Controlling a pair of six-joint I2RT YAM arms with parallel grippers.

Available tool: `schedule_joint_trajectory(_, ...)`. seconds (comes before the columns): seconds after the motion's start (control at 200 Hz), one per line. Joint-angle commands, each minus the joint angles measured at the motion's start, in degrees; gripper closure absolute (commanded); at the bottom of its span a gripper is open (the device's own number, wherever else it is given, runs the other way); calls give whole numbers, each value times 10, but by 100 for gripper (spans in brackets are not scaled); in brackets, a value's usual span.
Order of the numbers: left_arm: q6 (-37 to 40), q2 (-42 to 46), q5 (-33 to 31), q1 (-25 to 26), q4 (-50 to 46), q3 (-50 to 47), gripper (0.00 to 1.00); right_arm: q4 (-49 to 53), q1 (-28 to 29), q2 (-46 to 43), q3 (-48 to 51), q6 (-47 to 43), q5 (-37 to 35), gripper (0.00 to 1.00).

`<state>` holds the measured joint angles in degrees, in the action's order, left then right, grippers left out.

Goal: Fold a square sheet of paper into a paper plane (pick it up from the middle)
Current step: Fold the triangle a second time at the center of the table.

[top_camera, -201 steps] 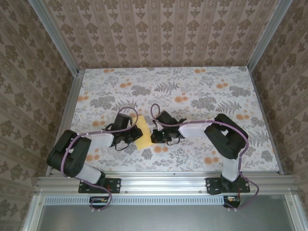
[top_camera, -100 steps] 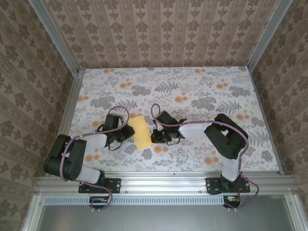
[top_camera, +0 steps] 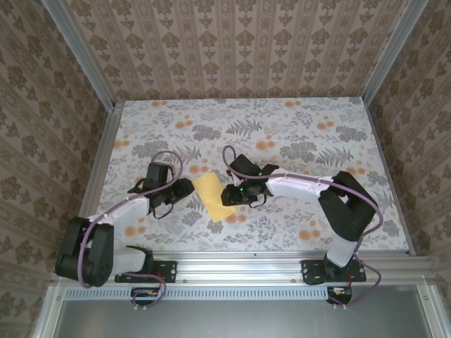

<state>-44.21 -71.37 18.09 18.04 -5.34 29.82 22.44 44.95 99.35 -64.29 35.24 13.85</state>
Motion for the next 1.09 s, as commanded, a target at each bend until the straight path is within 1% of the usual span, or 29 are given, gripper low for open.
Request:
schedule_joint_trajectory(0.0,8,26,5,-9,-76,32,46,80,5,-30,-39,-68,-79,50)
schedule_joint_trajectory(0.085,11,33,6,-18,-109,47,38,114,11,-33,-47,-121,-131,45)
schedule_joint_trajectory(0.185,18,30,5,-45,-149,63,30,138,26,-30,-61,-191,-191,38)
schedule_joint_trajectory(0.325,18,11,16,-91,-166,73,23,153,42,-2,-88,-267,-224,34)
schedule_joint_trajectory(0.44,8,-1,16,-106,-163,70,17,172,52,33,-119,-294,-237,34)
schedule_joint_trajectory(0.59,6,-10,35,-105,-159,69,12,171,49,80,-148,-277,-207,35)
schedule_joint_trajectory(0.69,8,-13,47,-99,-158,70,7,163,36,112,-170,-246,-154,36)
schedule_joint_trajectory(0.76,11,-21,55,-95,-164,80,5,162,22,134,-185,-225,-112,38)
schedule_joint_trajectory(0.835,13,-31,58,-86,-175,95,3,166,15,155,-199,-213,-90,41)
schedule_joint_trajectory(0.9,14,-39,53,-72,-175,103,2,171,11,170,-209,-209,-86,44)
schedule_joint_trajectory(0.995,14,-52,44,-58,-165,109,1,172,8,181,-213,-209,-90,43)
schedule_joint_trajectory(1.09,13,-60,37,-44,-144,103,1,163,8,185,-204,-196,-139,41)
